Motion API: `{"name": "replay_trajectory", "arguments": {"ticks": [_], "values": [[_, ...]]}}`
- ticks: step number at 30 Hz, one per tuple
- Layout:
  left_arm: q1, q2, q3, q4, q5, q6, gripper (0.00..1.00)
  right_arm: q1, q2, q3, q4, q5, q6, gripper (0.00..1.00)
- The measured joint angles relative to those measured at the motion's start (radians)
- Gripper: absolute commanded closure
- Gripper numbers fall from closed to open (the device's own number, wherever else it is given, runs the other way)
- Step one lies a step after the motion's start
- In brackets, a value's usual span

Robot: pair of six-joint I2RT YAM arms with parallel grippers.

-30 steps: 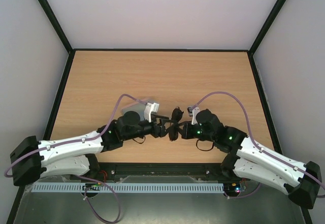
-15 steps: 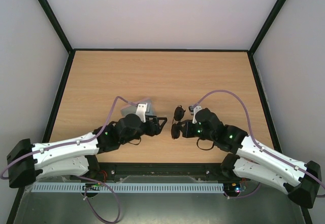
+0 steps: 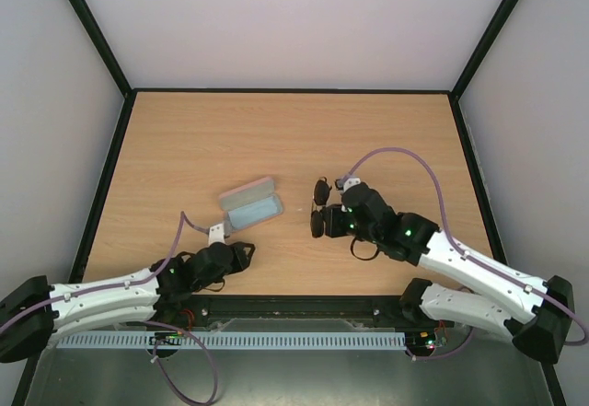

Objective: Organize the sunglasses
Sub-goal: Move the sunglasses case at the center of the board.

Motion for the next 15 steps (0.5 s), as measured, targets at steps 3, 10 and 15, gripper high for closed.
{"name": "replay_trajectory", "arguments": {"ticks": [3, 10, 15], "values": [[0.057, 0.017, -0.043, 0.026, -0.008, -0.057, 0.65, 0.0, 0.055, 0.06, -0.021, 0.047, -0.029, 0.99], [0.291, 0.134, -0.068, 0.147, 0.034, -0.079, 0.67, 0.0, 0.161, 0.178, -0.04, 0.118, -0.091, 0.99], [0.39, 0.24, -0.051, 0.238, 0.071, -0.049, 0.71, 0.0, 0.245, 0.263, -0.062, 0.152, -0.134, 0.99]]}}
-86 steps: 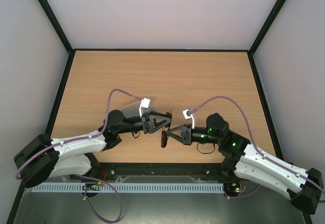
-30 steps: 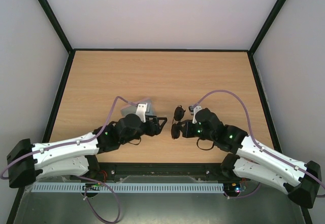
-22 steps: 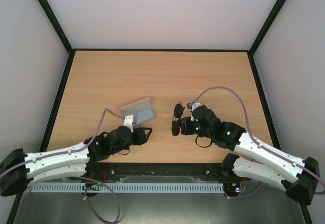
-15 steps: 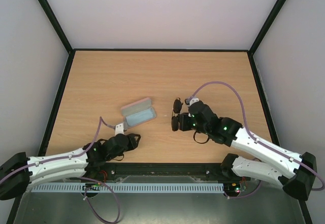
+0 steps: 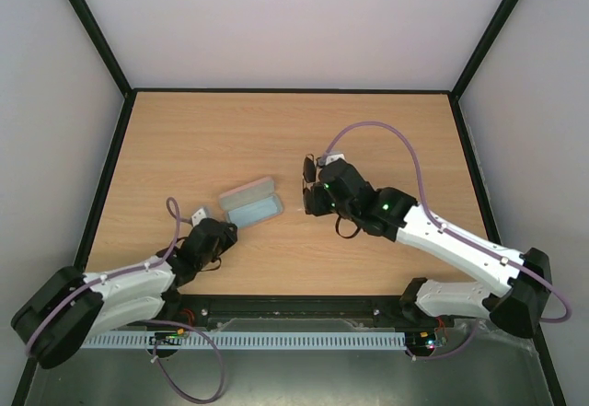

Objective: Organize the sunglasses
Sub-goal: Move the sunglasses case at the center of the board.

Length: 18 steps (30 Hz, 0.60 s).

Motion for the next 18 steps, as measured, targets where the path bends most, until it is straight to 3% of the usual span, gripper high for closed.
{"name": "replay_trajectory", "arguments": {"ticks": [6, 18], "values": [[0.08, 0.154, 0.041, 0.117, 0.037, 0.045, 0.75, 0.0, 0.06, 0.045, -0.012, 0.025, -0.039, 0.99], [0.137, 0.436, 0.196, 0.248, 0.066, 0.132, 0.77, 0.0, 0.099, 0.05, -0.017, 0.04, -0.079, 0.99]]}}
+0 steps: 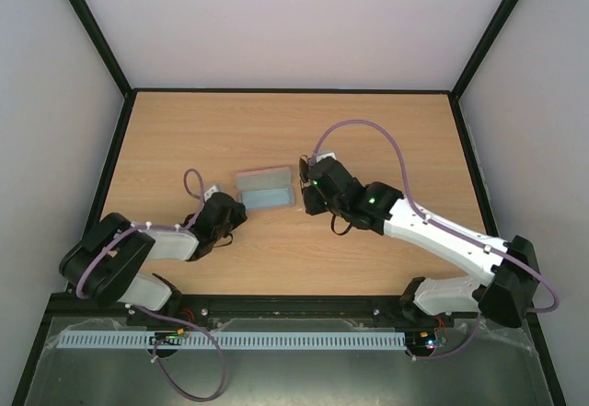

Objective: Organize the sunglasses
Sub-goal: Move the sunglasses case at the center of the board.

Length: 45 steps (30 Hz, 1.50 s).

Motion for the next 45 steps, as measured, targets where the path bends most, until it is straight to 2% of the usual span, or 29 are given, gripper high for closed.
{"name": "replay_trajectory", "arguments": {"ticks": [12, 26, 32, 35, 40, 45], "values": [[0.111, 0.196, 0.151, 0.073, 0.065, 0.095, 0.77, 0.034, 0.179, 0.057, -0.004, 0.094, -0.072, 0.99], [0.249, 0.305, 0.171, 0.258, 0.175, 0.14, 0.66, 0.091, 0.594, 0.323, 0.033, 0.282, -0.238, 0.99], [0.313, 0.312, 0.131, 0.327, 0.238, 0.122, 0.75, 0.095, 0.688, 0.38, 0.062, 0.33, -0.298, 0.99], [0.32, 0.285, 0.064, 0.373, 0.27, 0.097, 0.84, 0.095, 0.705, 0.387, 0.079, 0.347, -0.318, 0.99], [0.274, 0.288, -0.005, 0.458, 0.318, 0.05, 0.9, 0.095, 0.719, 0.394, 0.083, 0.373, -0.344, 0.99], [0.231, 0.389, 0.016, 0.583, 0.355, 0.011, 0.93, 0.095, 0.719, 0.395, 0.083, 0.413, -0.361, 0.99]]}}
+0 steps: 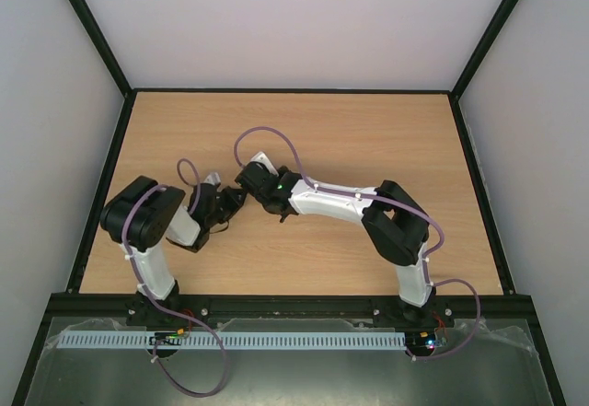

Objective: Organize the sunglasses
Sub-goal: Move the sunglasses case at the center of the board, then place the sunglasses in the sunglasses case.

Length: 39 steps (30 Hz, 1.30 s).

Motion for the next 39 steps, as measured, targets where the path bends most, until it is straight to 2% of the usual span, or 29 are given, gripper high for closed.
{"name": "replay_trajectory", "arguments": {"ticks": [8, 13, 21, 28, 33, 39], "values": [[-0.002, 0.125, 0.11, 0.091, 0.047, -0.038, 0.93, 0.005, 0.019, 0.012, -0.005, 0.05, 0.003, 0.99], [0.002, 0.144, 0.143, 0.084, 0.055, -0.035, 0.93, 0.008, 0.1, 0.105, -0.072, 0.063, 0.059, 0.99], [0.004, 0.059, -0.014, 0.131, 0.061, -0.032, 0.9, 0.013, 0.235, 0.339, -0.296, 0.069, 0.244, 0.99], [0.005, 0.042, -0.108, 0.214, 0.093, -0.032, 0.88, 0.015, 0.406, 0.608, -0.573, 0.092, 0.418, 0.99], [0.005, 0.044, -0.148, 0.266, 0.127, -0.032, 0.88, 0.016, 0.506, 0.683, -0.696, 0.113, 0.486, 0.99], [0.008, 0.055, -0.182, 0.32, 0.153, -0.031, 0.88, 0.019, 0.542, 0.769, -0.798, 0.121, 0.54, 0.99]]}}
